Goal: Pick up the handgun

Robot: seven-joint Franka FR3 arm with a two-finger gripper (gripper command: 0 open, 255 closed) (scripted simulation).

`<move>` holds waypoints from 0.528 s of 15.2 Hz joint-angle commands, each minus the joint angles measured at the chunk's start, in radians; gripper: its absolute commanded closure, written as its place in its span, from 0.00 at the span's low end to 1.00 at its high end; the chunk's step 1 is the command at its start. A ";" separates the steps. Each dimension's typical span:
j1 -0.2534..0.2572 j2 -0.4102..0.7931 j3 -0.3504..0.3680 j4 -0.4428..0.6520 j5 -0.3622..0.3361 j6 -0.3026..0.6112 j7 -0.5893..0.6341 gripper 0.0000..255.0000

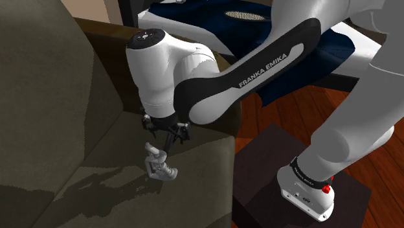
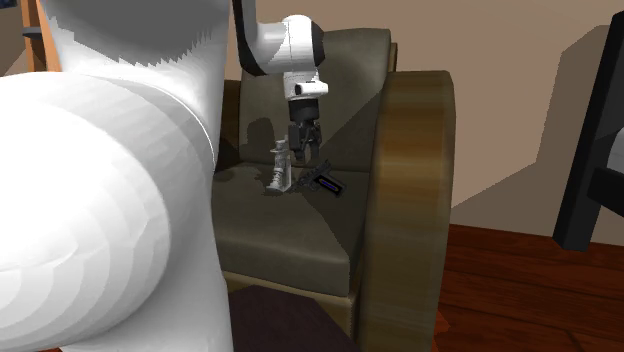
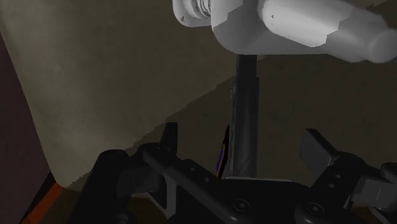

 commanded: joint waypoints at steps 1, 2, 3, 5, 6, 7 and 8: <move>0.041 0.056 -0.034 0.010 -0.064 0.012 0.059 0.00; 0.050 0.068 -0.044 0.006 -0.078 0.021 0.069 0.00; 0.059 0.080 -0.053 0.002 -0.092 0.030 0.079 0.00; 0.077 0.103 -0.072 -0.006 -0.121 0.047 0.099 0.00; 0.086 0.115 -0.082 -0.009 -0.135 0.055 0.109 0.00; 0.091 0.122 -0.088 -0.011 -0.142 0.060 0.115 0.00; 0.091 0.122 -0.088 -0.011 -0.142 0.060 0.115 0.00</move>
